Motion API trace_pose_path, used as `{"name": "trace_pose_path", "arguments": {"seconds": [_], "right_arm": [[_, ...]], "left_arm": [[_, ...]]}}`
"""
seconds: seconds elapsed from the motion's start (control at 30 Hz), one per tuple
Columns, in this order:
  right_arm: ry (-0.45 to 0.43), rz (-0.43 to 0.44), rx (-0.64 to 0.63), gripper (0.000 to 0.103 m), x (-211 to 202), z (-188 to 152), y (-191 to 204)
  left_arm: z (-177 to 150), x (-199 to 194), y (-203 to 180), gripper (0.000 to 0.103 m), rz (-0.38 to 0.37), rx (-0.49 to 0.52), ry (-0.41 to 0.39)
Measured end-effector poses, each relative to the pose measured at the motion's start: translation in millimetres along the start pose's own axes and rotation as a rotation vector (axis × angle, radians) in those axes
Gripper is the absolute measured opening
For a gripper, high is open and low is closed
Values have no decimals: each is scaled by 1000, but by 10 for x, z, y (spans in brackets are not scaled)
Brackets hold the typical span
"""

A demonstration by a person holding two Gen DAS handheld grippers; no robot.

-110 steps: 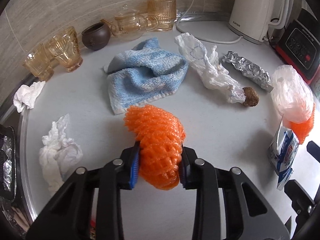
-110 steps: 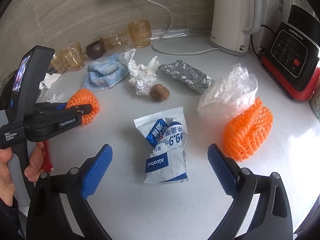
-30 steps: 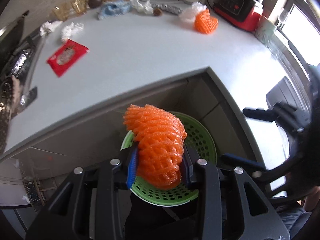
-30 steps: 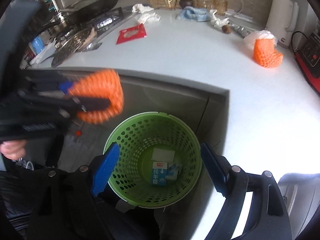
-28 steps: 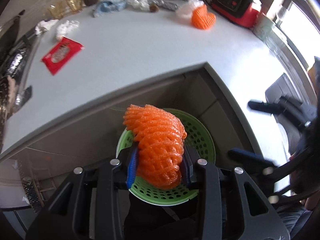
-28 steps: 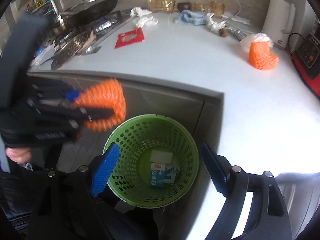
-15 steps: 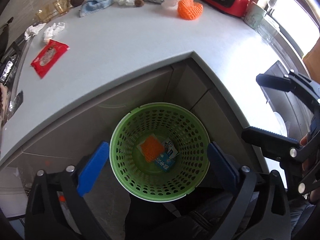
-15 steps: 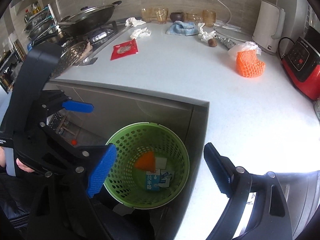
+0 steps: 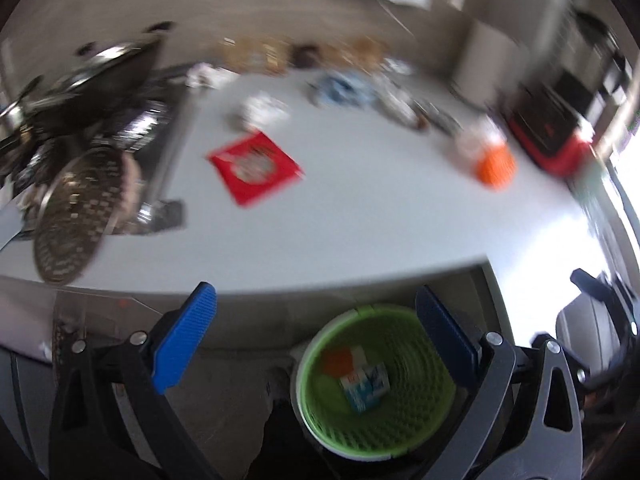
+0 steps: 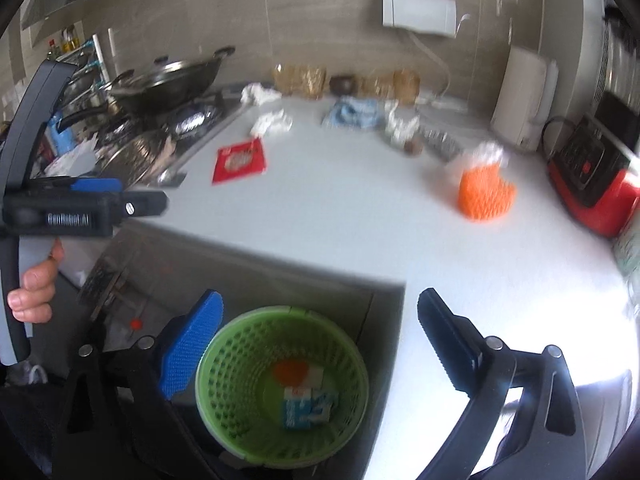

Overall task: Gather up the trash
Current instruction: 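Grasp the red snack wrapper with the left gripper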

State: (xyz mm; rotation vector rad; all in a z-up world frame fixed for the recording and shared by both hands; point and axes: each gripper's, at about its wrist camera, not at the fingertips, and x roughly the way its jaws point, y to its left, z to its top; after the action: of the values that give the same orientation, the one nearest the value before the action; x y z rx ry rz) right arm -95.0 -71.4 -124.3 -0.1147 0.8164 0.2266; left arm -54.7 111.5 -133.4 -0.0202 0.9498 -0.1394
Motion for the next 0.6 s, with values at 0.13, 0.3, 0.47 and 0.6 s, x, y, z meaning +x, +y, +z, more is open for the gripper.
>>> {"name": "trace_pose_path", "arguments": {"seconds": [0.13,0.3,0.47,0.6], "right_arm": [[-82,-42,1,101,24,239,45],[-116,-47,62,101,137,493,32],[-107,-58,123,101,364,690,6],[-81,-73,151,101,576,788,-14]], "left_arm": [[254,106,248,95,68,-54,-37],[562,472,467,95,111,-140,-4],[871,994,525,95,159,-198,47],[1042,1395,585,95,130,-287,107]]}}
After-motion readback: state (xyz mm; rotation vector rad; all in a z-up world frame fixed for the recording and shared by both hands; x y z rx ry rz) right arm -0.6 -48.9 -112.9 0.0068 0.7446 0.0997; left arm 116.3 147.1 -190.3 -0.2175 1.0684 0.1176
